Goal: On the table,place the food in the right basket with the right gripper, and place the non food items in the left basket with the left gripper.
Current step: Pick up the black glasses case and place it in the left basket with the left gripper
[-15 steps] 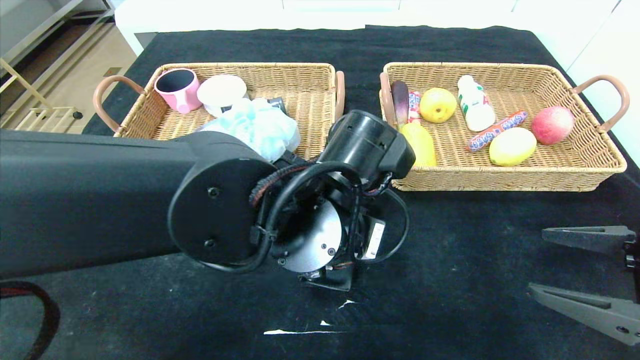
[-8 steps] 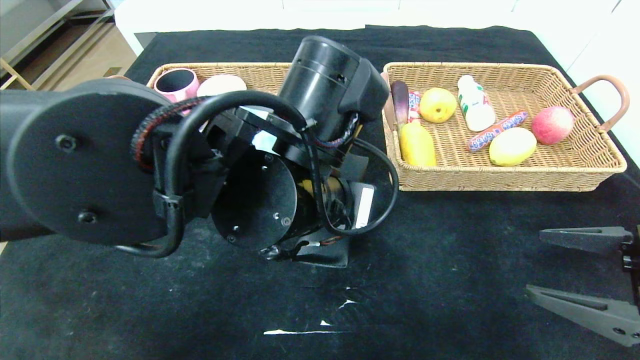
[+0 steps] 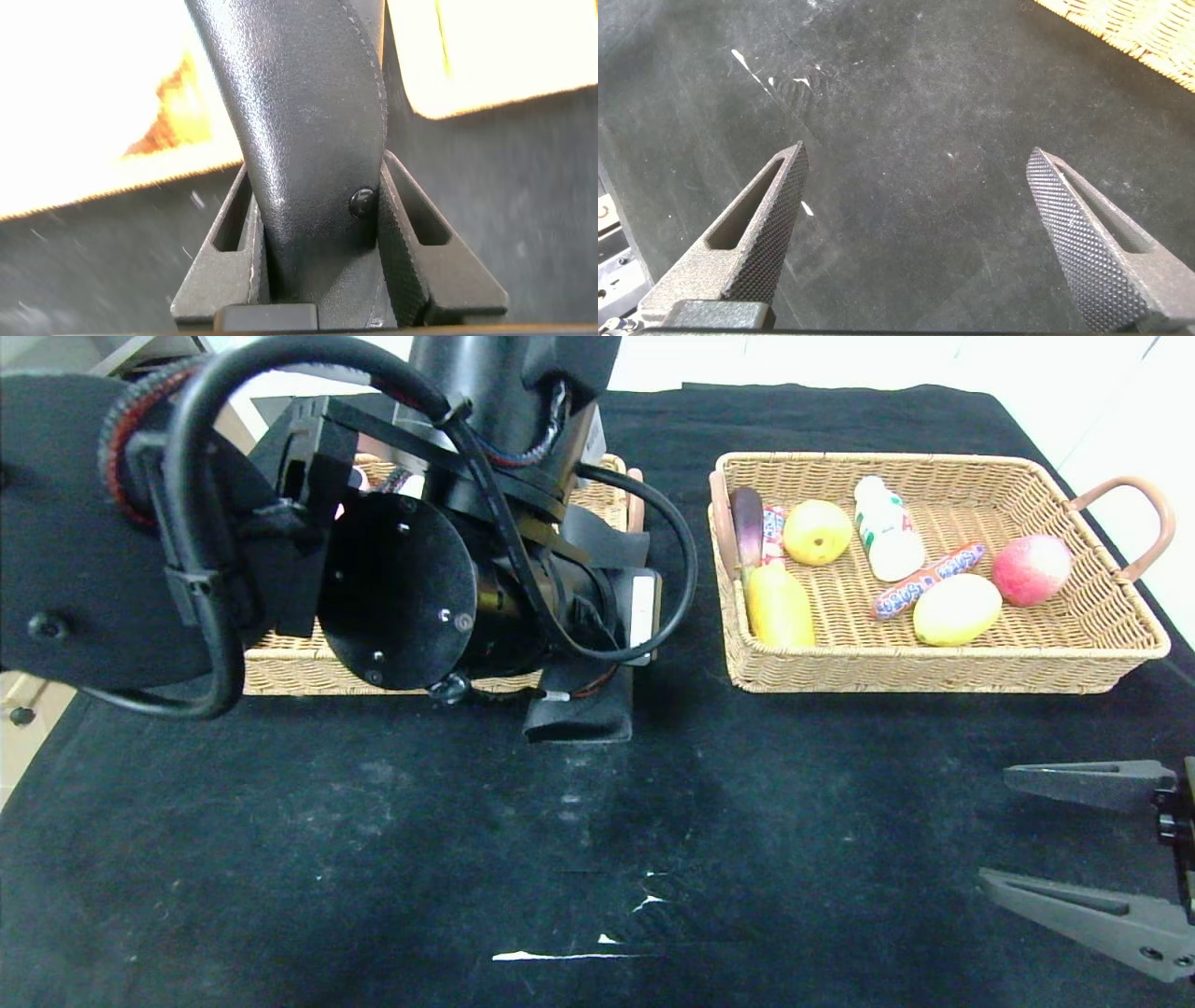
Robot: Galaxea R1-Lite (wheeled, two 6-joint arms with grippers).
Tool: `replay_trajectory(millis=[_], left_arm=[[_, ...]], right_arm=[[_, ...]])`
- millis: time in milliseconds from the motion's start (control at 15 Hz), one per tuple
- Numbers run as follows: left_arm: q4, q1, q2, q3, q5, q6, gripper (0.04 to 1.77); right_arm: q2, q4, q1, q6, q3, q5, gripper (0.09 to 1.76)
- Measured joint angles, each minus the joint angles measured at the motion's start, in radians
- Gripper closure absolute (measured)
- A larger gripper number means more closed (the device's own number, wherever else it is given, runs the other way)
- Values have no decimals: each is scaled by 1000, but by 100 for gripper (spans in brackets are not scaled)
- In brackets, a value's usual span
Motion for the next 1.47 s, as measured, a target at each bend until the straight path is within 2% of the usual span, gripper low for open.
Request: replay_trajectory(millis=[333, 467, 867, 1200, 1467], left_arm=[[-15, 78, 23, -104, -9, 82, 109], [-93, 107, 40, -131, -27, 131, 109], [-280, 164, 102, -146, -51, 247, 110], [-296, 199, 128, -147, -74, 272, 110], [-356, 221, 152, -154, -84, 294, 110]], right_arm=[[0, 0, -1, 0, 0, 0, 14], [0, 0, -1, 0, 0, 0, 14], [-1, 0, -6, 0, -1, 0, 14], [-1, 0, -4, 0, 0, 0, 14], [-1, 0, -2, 0, 1, 0, 14]])
